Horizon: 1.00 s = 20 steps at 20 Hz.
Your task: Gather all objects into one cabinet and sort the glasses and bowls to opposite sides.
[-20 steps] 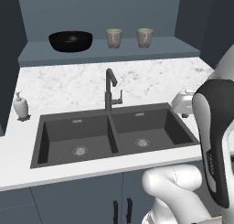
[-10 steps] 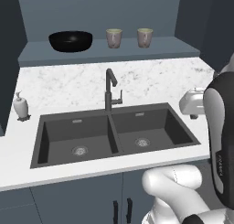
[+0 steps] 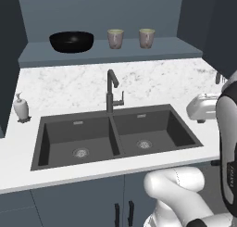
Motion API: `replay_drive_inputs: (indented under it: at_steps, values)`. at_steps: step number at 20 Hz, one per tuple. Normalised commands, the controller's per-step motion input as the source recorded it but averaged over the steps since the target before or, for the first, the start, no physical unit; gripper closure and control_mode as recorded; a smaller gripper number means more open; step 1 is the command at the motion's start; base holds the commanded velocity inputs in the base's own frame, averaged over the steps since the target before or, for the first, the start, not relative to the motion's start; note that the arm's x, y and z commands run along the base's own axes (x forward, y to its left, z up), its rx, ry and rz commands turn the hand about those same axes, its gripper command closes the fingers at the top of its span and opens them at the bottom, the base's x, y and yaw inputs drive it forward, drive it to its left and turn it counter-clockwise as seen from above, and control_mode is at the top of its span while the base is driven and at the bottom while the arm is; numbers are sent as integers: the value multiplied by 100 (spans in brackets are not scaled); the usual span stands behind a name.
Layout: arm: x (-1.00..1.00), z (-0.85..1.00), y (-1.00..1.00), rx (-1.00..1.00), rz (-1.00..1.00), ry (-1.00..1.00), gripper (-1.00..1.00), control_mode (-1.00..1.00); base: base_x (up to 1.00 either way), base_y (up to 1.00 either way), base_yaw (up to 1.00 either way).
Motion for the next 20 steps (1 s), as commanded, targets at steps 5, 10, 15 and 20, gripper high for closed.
replay_drive_inputs:
  at_steps: [5,10,15,20]
  values:
    - [10,0,-3,0,7,-7,-100,-100,0,0,0]
    - [-1,0,0,0,2,-2,-100,100,-26,0,0]
    - [0,0,0,0,0,0,-100,100,-96,0,0]
    - [0,0,0,0,0,0,-100,100,-98,0,-3]
